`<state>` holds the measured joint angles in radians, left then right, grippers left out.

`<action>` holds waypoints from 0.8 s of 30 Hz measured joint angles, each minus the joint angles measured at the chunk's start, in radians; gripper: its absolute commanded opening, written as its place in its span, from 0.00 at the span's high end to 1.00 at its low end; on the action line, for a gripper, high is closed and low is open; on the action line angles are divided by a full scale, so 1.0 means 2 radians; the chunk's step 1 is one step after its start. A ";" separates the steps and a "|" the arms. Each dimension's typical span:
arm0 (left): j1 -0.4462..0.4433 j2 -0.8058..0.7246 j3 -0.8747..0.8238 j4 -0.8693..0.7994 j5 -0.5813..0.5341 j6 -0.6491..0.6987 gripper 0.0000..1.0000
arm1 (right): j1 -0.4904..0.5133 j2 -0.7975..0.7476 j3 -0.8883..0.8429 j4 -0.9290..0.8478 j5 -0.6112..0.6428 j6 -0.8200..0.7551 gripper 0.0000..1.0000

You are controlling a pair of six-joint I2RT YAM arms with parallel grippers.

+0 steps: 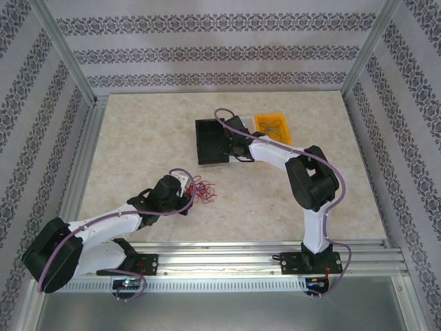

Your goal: Untangle the cables

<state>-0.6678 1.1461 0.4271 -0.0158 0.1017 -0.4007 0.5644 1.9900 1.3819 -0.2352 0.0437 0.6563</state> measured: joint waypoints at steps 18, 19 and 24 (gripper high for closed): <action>0.000 0.179 0.072 0.096 0.057 0.038 1.00 | 0.040 -0.259 -0.165 0.033 0.070 -0.053 0.41; 0.000 0.185 0.074 0.103 0.058 0.039 1.00 | 0.040 -0.269 -0.179 0.035 0.070 -0.058 0.42; 0.000 0.213 0.075 0.125 0.064 0.040 1.00 | 0.040 -0.290 -0.251 0.035 0.048 -0.074 0.44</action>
<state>-0.6685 1.5730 0.5766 0.2340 0.2287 -0.3210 0.6437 1.4101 0.8806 -0.1642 0.1402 0.5076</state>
